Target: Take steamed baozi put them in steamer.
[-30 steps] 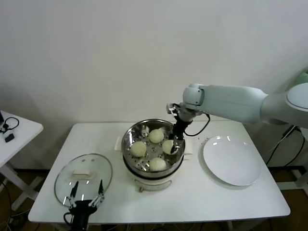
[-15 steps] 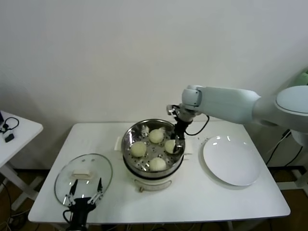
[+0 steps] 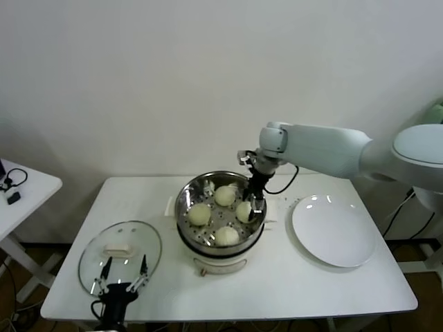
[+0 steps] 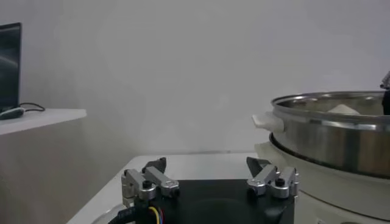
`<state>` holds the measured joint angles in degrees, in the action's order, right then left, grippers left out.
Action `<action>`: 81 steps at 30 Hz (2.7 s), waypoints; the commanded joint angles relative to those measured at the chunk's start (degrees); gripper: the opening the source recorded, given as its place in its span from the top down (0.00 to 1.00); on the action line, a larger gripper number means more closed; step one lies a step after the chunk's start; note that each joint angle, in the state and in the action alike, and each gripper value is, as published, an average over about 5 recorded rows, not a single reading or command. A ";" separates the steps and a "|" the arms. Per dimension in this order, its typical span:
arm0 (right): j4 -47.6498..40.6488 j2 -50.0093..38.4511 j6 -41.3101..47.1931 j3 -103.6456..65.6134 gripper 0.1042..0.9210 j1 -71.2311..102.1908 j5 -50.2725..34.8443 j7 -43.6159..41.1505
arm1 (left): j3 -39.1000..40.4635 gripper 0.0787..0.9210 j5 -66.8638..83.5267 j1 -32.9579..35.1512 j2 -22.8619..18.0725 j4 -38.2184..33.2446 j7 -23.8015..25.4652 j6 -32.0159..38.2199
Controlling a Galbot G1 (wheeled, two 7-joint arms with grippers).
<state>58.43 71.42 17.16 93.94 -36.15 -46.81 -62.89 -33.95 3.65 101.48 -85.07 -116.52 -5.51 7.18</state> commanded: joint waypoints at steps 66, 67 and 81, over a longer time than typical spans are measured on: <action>45.72 2.49 -27.53 -134.33 0.12 122.70 27.37 43.55 | -4.27 0.12 0.49 -4.31 0.14 -2.63 7.34 -1.13; 45.74 2.86 -27.96 -134.29 0.12 123.28 27.42 43.52 | -4.47 0.12 0.73 -4.28 0.17 -2.64 7.66 -1.15; 47.30 5.13 -31.44 -133.32 0.12 128.36 25.34 43.68 | -5.95 0.12 5.71 -4.20 -1.13 -2.26 11.00 -1.44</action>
<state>104.23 71.22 -10.94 -37.22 84.60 -21.27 -20.08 -39.24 5.50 97.32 -85.53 -118.90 3.53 6.08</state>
